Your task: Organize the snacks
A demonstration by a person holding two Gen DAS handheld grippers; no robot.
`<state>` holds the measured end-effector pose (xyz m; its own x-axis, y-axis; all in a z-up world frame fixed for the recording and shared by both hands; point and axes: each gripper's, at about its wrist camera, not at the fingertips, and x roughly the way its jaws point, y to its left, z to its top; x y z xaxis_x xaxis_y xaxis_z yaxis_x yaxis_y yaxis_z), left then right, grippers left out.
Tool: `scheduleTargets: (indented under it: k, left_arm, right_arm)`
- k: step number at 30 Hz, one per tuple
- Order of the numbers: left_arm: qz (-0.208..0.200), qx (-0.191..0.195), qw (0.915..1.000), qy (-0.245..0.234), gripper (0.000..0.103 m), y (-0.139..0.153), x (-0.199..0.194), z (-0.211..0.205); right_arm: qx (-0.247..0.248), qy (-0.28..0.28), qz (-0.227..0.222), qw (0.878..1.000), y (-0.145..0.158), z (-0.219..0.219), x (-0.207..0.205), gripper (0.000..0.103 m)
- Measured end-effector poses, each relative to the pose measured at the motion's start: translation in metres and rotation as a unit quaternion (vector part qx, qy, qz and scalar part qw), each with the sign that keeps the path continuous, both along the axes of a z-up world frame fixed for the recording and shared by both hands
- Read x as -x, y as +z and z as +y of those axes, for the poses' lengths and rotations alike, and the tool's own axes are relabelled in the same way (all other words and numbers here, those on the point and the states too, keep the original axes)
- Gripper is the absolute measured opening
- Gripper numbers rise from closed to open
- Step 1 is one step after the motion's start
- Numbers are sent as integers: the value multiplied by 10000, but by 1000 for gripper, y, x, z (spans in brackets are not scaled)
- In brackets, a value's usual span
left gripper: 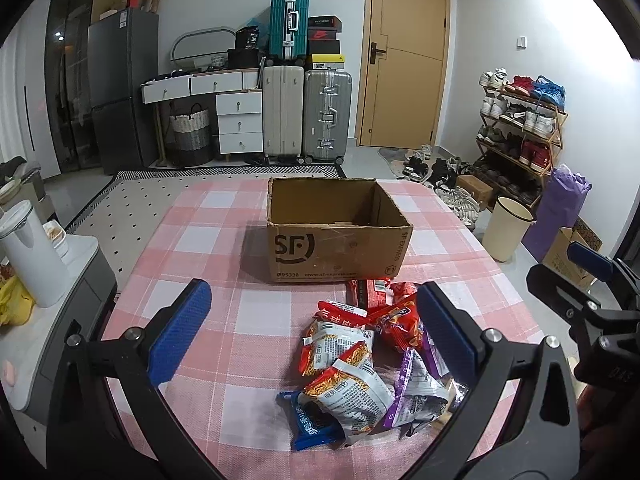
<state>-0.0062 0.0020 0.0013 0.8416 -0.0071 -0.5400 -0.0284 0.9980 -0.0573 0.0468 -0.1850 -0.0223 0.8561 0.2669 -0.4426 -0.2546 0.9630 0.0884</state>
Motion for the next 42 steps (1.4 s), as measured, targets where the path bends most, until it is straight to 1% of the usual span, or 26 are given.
scheduleTargets:
  k: [15,42]
  left_arm:
    - [-19,-37,10000,-40,102,-1,1,-3]
    - [25,14,10000,-80,102,-7,2,-2]
  right_arm:
    - [14,9,-17,10000,2,1,-1,103]
    - [-4,11,-26,10000,1,0,0,103]
